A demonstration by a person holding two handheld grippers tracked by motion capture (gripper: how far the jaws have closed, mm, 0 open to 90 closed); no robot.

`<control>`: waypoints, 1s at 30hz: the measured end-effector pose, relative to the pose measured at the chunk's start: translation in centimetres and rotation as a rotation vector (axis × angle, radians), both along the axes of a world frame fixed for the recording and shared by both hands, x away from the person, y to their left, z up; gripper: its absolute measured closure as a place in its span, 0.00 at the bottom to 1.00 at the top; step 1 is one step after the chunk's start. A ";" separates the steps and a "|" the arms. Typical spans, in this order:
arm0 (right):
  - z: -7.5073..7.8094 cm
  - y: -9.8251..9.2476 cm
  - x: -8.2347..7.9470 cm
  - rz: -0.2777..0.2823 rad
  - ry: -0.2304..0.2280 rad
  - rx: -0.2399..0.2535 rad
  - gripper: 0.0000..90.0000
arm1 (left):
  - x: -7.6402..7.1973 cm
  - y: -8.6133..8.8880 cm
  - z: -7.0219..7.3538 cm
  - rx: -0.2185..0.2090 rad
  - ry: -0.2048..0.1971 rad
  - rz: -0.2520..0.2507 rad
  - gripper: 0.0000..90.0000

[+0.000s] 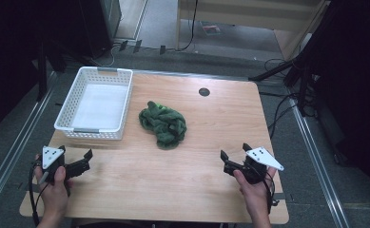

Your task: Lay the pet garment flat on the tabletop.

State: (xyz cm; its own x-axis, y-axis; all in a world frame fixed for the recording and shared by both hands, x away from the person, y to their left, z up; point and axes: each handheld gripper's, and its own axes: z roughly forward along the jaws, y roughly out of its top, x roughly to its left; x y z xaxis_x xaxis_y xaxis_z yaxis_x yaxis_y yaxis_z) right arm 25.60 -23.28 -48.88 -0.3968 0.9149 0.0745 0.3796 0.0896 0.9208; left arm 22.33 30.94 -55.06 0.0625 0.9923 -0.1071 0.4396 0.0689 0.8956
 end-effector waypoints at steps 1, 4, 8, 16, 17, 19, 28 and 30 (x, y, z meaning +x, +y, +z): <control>0.2 0.4 0.1 0.006 -0.002 0.001 0.15 | 0.0 0.0 0.0 -0.002 -0.001 0.001 0.03; 0.6 1.8 0.7 0.036 -0.007 0.006 0.16 | 0.0 0.0 0.0 -0.003 -0.002 -0.001 0.03; 0.8 4.0 1.4 0.088 -0.009 -0.003 0.16 | 0.0 0.0 0.0 -0.007 -0.001 -0.004 0.03; 0.6 8.3 3.0 0.171 0.007 -0.021 0.16 | 0.0 0.0 0.0 -0.008 0.003 -0.006 0.05; 0.6 8.9 3.2 0.180 0.010 -0.023 0.16 | 0.0 0.0 0.0 -0.007 0.003 -0.007 0.05; 0.4 10.0 3.6 0.197 0.018 -0.034 0.17 | 0.0 0.0 0.0 -0.005 0.003 -0.010 0.05; -1.1 14.7 6.2 0.203 0.055 -0.059 0.19 | 0.0 0.0 0.0 -0.008 0.002 -0.012 0.05; -1.5 15.4 7.1 0.203 0.081 -0.057 0.19 | 0.0 0.0 0.0 -0.011 0.001 -0.013 0.05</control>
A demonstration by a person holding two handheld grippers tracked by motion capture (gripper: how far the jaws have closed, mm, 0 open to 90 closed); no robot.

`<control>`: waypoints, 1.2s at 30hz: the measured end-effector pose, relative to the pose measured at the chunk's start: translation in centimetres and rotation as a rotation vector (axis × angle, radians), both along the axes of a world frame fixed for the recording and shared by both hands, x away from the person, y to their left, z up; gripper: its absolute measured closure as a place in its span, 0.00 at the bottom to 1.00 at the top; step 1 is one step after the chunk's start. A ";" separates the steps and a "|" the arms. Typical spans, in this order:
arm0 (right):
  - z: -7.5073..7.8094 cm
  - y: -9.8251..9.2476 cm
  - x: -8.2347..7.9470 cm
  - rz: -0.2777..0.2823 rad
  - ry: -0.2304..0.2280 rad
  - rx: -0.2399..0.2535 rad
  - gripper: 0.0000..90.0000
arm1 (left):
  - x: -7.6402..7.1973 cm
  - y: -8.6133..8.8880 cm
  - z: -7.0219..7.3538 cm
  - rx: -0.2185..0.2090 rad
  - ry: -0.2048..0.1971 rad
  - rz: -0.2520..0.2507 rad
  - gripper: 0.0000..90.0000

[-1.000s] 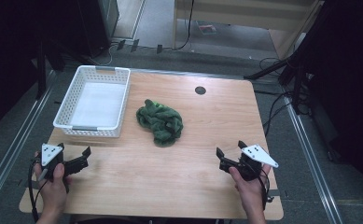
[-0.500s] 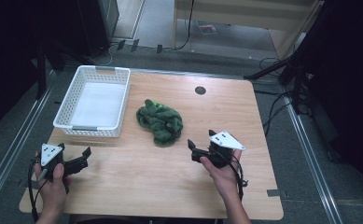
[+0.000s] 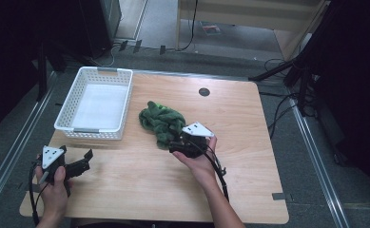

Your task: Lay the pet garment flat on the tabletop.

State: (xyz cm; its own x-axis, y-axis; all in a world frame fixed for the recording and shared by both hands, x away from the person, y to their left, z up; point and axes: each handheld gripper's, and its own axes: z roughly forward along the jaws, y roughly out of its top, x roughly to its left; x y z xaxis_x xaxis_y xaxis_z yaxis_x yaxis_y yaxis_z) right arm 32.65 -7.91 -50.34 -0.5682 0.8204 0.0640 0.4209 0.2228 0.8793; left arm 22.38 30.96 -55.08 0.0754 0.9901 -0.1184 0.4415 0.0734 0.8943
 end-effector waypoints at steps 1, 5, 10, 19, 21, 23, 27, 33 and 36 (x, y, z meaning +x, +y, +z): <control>-0.2 0.3 0.5 -0.001 0.013 -0.003 0.18 | 0.0 0.0 0.0 0.000 0.000 0.000 0.05; -0.9 1.5 2.0 -0.009 0.053 -0.009 0.15 | 0.0 0.0 0.0 0.002 0.002 -0.004 0.05; -2.2 3.3 3.6 -0.012 0.088 -0.067 0.15 | 0.0 0.0 0.0 0.003 0.002 -0.005 0.05; -2.7 3.5 4.1 -0.007 0.056 -0.080 0.86 | 0.0 -0.1 0.1 0.012 -0.004 0.005 0.05; -2.0 3.2 3.7 0.002 0.036 -0.049 0.87 | -0.1 -0.3 0.2 0.038 -0.006 0.001 0.05; -1.0 2.9 3.1 0.015 0.008 -0.025 0.88 | 0.0 -0.6 0.5 0.049 0.000 -0.012 0.05; 1.6 2.3 1.4 0.054 -0.054 0.001 0.88 | -0.3 -2.2 1.8 0.031 -0.021 -0.057 0.05; 4.6 0.8 -1.3 0.086 -0.129 0.013 0.88 | -0.3 -5.6 4.8 -0.002 -0.077 -0.170 0.05; 5.4 0.2 -2.1 0.093 -0.140 0.022 0.88 | 0.1 -6.8 5.8 -0.009 -0.089 -0.215 0.05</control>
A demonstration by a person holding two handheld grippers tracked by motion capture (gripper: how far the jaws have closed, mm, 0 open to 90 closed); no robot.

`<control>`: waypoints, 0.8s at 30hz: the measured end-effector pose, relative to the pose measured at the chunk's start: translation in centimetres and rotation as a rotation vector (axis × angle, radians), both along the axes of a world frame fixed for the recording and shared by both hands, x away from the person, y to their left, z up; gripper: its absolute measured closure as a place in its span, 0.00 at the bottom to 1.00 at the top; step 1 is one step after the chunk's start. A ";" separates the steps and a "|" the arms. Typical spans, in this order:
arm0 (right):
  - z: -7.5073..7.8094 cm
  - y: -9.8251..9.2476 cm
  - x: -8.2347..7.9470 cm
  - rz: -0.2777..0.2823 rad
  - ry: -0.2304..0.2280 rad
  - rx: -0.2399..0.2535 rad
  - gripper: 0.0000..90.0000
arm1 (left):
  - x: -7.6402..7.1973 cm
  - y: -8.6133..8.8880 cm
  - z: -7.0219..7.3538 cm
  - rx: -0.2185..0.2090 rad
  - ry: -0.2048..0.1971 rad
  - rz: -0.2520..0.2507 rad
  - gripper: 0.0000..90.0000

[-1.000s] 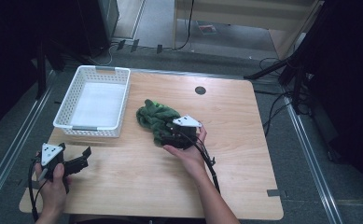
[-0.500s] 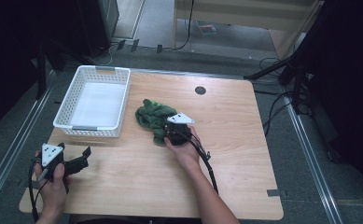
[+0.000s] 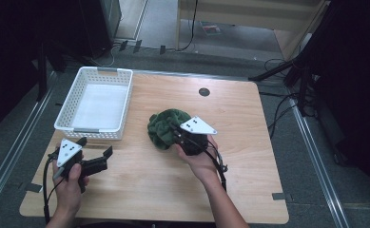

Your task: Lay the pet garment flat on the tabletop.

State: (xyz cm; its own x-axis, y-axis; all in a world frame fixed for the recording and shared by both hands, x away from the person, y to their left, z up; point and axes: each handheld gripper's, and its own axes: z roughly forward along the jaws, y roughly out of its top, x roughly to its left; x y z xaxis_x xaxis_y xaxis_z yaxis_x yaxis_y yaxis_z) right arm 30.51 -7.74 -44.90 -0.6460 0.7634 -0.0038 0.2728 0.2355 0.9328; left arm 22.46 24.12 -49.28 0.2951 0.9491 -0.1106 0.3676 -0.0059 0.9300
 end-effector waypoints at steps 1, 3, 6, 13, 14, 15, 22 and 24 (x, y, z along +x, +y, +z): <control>0.9 -0.6 -0.8 0.003 -0.012 0.013 0.88 | 0.2 -0.7 0.5 -0.002 -0.003 -0.023 0.05; 1.7 -1.2 -1.7 0.007 -0.021 0.030 0.88 | 0.9 -3.1 1.4 0.006 -0.006 -0.102 0.05; 2.8 -1.8 -3.1 0.014 -0.038 0.046 0.88 | 1.2 -4.8 1.7 0.015 -0.006 -0.167 0.05; 4.0 -2.4 -6.1 0.053 -0.047 0.100 0.87 | 1.2 -9.6 0.8 -0.020 0.023 -0.391 0.05; 4.1 -2.3 -6.4 0.052 -0.055 0.089 0.87 | 0.2 -11.2 0.8 0.015 -0.010 -0.478 0.05; 4.2 -2.2 -6.7 0.055 -0.061 0.089 0.87 | -0.4 -11.9 0.7 0.036 -0.025 -0.508 0.04; 4.0 -1.8 -7.6 0.086 -0.017 0.118 0.87 | -1.1 -13.9 0.6 0.121 -0.017 -0.414 0.15; 3.8 -2.0 -7.6 0.085 -0.005 0.122 0.87 | -0.6 -13.1 0.5 0.086 0.008 -0.396 0.44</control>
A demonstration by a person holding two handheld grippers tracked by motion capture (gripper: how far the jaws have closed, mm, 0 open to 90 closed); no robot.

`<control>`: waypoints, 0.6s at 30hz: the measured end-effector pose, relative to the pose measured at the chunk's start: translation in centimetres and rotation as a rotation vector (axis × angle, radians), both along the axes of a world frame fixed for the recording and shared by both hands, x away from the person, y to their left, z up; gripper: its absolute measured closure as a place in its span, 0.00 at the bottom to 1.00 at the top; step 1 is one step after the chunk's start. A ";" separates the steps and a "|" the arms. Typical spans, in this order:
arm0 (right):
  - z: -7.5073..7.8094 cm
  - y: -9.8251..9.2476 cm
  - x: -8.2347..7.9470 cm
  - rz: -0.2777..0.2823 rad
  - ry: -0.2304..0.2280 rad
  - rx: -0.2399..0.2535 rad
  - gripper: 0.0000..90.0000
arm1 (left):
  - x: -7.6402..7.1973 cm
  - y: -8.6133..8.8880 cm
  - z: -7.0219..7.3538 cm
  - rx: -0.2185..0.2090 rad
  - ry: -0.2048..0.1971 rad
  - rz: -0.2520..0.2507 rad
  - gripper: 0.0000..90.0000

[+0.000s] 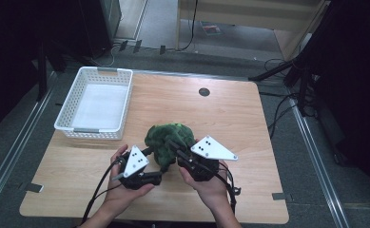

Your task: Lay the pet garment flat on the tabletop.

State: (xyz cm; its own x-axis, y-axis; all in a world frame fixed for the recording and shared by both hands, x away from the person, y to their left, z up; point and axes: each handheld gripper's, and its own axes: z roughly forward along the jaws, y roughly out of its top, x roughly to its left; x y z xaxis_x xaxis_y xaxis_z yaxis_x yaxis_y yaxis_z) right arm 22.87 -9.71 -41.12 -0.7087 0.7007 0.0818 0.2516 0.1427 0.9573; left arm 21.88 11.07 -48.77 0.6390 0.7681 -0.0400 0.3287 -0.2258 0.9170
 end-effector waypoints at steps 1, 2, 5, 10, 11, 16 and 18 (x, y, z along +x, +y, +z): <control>-0.1 -0.1 0.1 -0.003 0.003 -0.001 0.86 | 0.2 0.7 0.0 -0.032 0.017 -0.013 0.59; -0.2 -0.3 0.2 -0.006 0.009 0.001 0.86 | 0.6 1.7 0.1 -0.063 0.033 -0.009 0.68; -0.5 -0.8 0.5 -0.016 0.021 -0.004 0.86 | 1.0 2.8 0.3 -0.102 0.037 -0.006 0.89; -0.9 -1.8 1.1 -0.031 0.044 0.011 0.86 | 1.6 5.0 0.7 -0.161 0.041 -0.026 0.96; -0.9 -1.9 1.1 -0.033 0.047 0.011 0.85 | 1.6 5.0 0.7 -0.161 0.041 -0.026 0.96; -1.9 -2.0 1.8 -0.137 0.005 -0.123 0.74 | 2.3 6.3 0.5 -0.194 0.077 -0.008 0.97; -3.0 -2.4 2.7 -0.191 0.057 -0.132 0.67 | 2.4 6.6 0.4 -0.192 0.083 0.004 0.97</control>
State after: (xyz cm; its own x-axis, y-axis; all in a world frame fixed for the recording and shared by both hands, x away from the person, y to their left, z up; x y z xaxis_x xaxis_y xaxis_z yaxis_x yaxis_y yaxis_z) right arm 25.53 -12.16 -44.09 -0.5588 0.8291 0.0169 0.3396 0.2102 0.9168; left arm 24.32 17.63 -48.32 0.6247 0.7435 -0.2388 0.4058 -0.0478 0.9127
